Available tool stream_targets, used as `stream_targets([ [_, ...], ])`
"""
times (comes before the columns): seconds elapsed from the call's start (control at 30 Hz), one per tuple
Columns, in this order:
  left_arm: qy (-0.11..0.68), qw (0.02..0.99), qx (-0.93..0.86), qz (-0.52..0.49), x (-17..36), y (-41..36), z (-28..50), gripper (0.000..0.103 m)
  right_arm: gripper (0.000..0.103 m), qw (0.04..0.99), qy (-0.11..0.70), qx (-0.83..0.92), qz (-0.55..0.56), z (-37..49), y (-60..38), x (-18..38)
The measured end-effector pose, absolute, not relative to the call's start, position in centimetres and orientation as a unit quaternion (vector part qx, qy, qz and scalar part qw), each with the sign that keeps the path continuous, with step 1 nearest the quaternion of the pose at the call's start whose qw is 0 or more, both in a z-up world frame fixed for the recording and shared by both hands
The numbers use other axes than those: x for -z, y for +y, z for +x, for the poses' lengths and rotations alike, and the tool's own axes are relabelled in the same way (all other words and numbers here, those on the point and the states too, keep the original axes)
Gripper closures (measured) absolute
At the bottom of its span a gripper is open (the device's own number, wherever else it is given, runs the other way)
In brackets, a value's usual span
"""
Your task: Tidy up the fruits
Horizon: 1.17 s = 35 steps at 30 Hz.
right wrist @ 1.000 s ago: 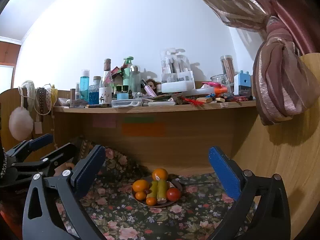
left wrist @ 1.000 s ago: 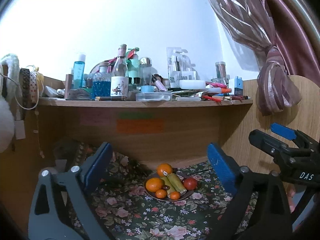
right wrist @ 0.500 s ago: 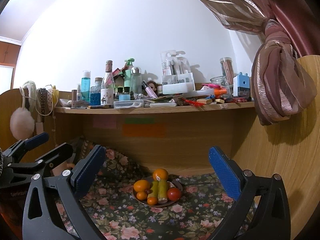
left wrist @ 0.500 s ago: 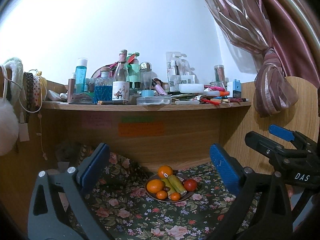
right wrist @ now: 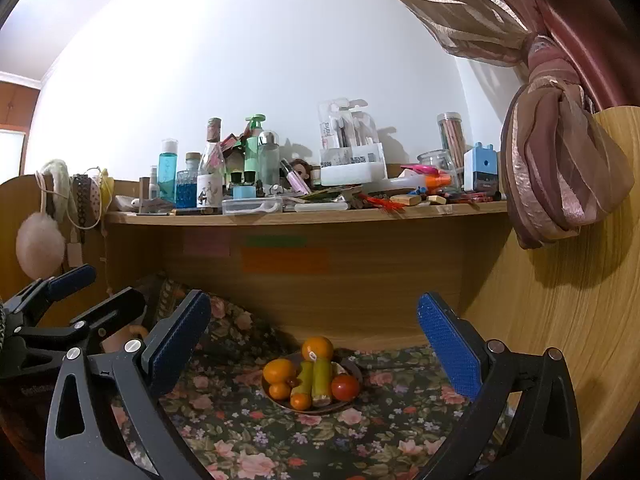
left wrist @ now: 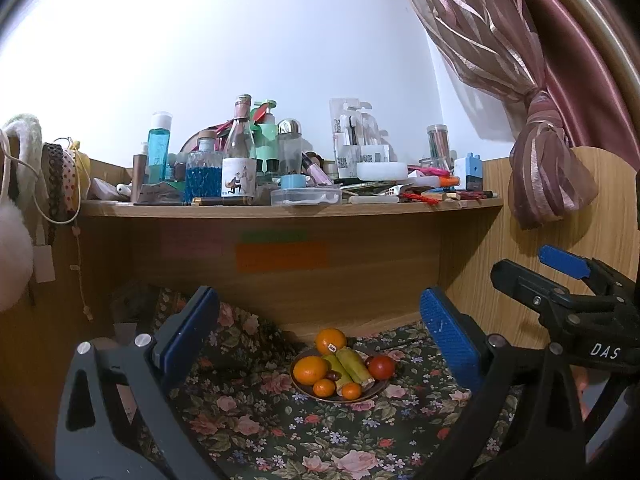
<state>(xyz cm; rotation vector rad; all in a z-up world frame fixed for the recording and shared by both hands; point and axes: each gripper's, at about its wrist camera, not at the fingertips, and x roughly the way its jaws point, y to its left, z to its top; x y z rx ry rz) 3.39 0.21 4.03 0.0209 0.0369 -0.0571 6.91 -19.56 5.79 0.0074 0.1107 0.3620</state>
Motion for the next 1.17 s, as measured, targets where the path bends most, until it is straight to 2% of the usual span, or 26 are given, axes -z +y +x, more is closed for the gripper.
stream_targets([
  [1.17,0.038,0.998,0.050,0.009,-3.5,1.0,4.8,0.001,0.000,0.981,0.064,-0.183,0.002,7.9,-19.3,-5.2],
])
